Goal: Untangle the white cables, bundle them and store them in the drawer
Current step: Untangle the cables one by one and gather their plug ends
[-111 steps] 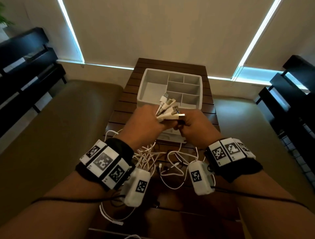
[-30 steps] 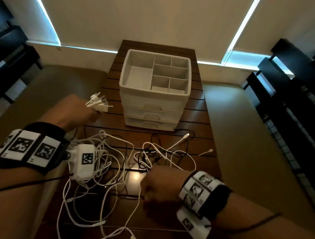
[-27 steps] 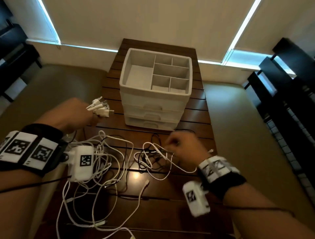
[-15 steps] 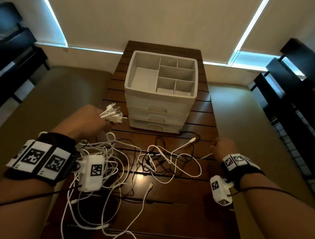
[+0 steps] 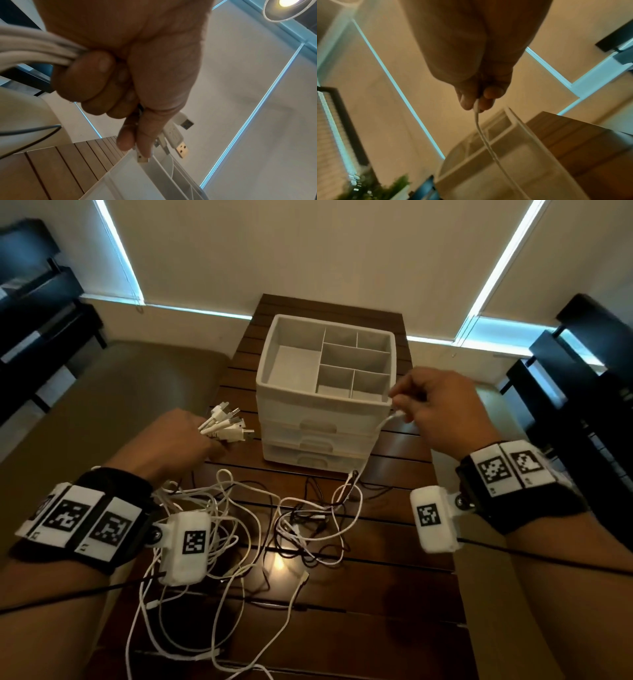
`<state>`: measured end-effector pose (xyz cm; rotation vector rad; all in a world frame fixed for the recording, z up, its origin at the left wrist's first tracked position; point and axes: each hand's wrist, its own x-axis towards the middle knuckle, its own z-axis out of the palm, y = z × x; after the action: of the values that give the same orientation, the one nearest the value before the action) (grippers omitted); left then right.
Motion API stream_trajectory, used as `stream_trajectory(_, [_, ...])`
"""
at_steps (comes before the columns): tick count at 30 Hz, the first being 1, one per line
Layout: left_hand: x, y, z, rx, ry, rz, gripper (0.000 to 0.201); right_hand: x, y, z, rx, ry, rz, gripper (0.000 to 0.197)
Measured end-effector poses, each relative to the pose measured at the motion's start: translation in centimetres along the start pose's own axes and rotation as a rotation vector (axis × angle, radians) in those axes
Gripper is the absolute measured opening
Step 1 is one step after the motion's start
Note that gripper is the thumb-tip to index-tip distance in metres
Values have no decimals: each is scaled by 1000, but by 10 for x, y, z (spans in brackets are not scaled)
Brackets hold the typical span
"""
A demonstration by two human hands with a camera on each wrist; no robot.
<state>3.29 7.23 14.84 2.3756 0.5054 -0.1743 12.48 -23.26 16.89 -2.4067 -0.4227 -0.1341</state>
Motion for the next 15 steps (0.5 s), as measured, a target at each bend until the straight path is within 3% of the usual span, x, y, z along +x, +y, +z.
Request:
stream_trajectory(5, [-4,-5,-2,-12,15,-24,5,-12,58,47,-293,-314,285,8])
stream_trajectory(7, [-3,-7,-4,1,23,-25,6,-24,77,67,-379,-439,337,16])
stream_trajectory(9, [-2,-7,-4,-13,29,-26,7,-34,88,84,-495,-543,343,4])
stream_trajectory(11, [-2,-6,-4,-21,28,-31,9,-38,94,99,-544,-486,341,15])
stream_trajectory(13, [0,-7,-3,-26,26,-34,7,-35,95,112,-459,-375,363,14])
stream_trajectory(15, [2,-9,-2,-29,30,-36,4,-32,92,124,-354,-356,377,17])
